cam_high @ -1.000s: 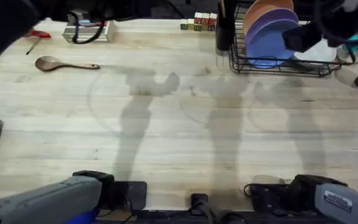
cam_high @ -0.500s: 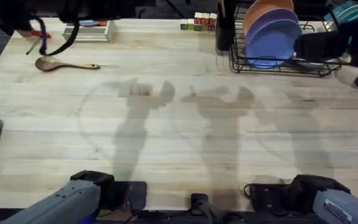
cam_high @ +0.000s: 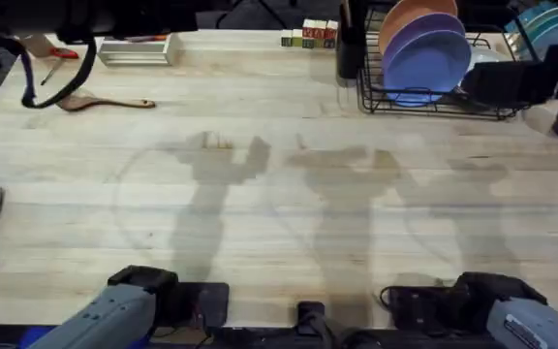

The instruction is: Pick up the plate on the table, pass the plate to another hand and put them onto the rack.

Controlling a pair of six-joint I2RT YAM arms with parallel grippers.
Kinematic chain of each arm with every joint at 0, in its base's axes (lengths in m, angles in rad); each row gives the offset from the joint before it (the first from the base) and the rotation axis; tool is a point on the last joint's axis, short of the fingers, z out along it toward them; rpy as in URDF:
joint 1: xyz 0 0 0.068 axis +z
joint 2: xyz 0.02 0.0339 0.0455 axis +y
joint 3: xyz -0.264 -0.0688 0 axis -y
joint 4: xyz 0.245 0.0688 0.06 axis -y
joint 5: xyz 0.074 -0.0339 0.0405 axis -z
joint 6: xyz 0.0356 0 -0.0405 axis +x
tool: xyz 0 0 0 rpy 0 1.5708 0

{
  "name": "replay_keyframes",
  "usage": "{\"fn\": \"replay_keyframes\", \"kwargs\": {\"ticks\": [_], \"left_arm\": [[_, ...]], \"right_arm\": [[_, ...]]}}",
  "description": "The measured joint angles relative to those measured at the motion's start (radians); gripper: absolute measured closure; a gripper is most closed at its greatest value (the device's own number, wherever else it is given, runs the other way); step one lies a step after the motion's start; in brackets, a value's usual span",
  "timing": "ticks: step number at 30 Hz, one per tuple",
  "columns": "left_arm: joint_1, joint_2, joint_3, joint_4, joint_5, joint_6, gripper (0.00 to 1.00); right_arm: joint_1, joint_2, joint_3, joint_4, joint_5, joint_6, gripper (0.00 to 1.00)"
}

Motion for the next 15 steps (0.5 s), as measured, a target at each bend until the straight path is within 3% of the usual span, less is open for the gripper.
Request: {"fn": "replay_keyframes", "kwargs": {"ticks": [15], "left_arm": [[0.000, 0.000, 0.000, -0.030, 0.000, 0.000, 0.007]], "right_arm": [[0.000, 0.000, 0.000, -0.002, 0.000, 0.011, 0.006]]}}
